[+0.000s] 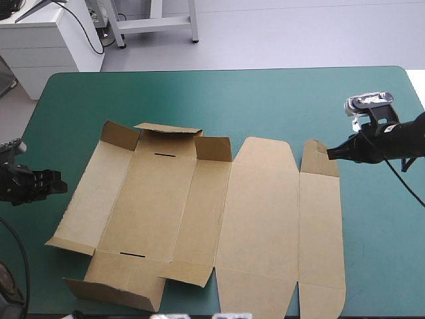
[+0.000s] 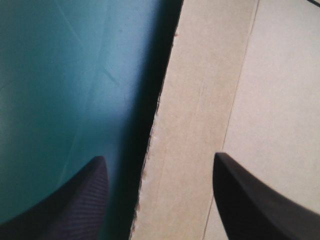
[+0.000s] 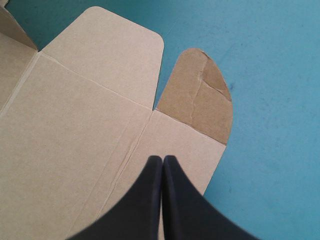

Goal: Fold the box

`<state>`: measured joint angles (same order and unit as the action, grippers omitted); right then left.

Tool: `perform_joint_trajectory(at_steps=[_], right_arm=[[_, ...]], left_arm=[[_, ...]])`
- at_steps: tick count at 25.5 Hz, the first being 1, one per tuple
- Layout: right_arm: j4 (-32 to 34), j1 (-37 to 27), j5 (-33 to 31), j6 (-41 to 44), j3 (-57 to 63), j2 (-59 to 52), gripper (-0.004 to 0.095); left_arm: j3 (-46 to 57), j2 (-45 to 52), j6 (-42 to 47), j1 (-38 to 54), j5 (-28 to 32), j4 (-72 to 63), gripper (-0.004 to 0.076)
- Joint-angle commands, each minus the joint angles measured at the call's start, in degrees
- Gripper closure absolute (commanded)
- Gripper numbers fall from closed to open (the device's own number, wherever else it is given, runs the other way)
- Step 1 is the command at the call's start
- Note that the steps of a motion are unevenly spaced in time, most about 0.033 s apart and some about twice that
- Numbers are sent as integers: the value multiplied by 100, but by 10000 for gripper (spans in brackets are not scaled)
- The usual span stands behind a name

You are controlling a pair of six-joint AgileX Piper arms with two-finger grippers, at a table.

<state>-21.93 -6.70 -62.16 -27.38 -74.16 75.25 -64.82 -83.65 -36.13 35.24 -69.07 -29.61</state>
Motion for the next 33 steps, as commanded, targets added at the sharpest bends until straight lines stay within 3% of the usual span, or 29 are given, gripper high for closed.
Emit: perform_joint_trajectory(at_steps=[1, 10, 21, 24, 33], right_arm=[[-156, -26, 215, -62, -149, -153, 928], [-156, -26, 215, -62, -149, -153, 928], [-156, -26, 216, -39, -149, -153, 927], [-156, -26, 216, -39, -149, -153, 928], [-156, -26, 216, -39, -149, -153, 928]], left_arm=[[-178, -123, -62, 18, 30, -376, 247], [-178, -951, -896, 18, -478, -827, 247], [-168, -1322, -951, -372, -520, -643, 247], [1, -1334, -951, -767, -520, -496, 247], [614, -1323, -976, -833, -520, -529, 247]])
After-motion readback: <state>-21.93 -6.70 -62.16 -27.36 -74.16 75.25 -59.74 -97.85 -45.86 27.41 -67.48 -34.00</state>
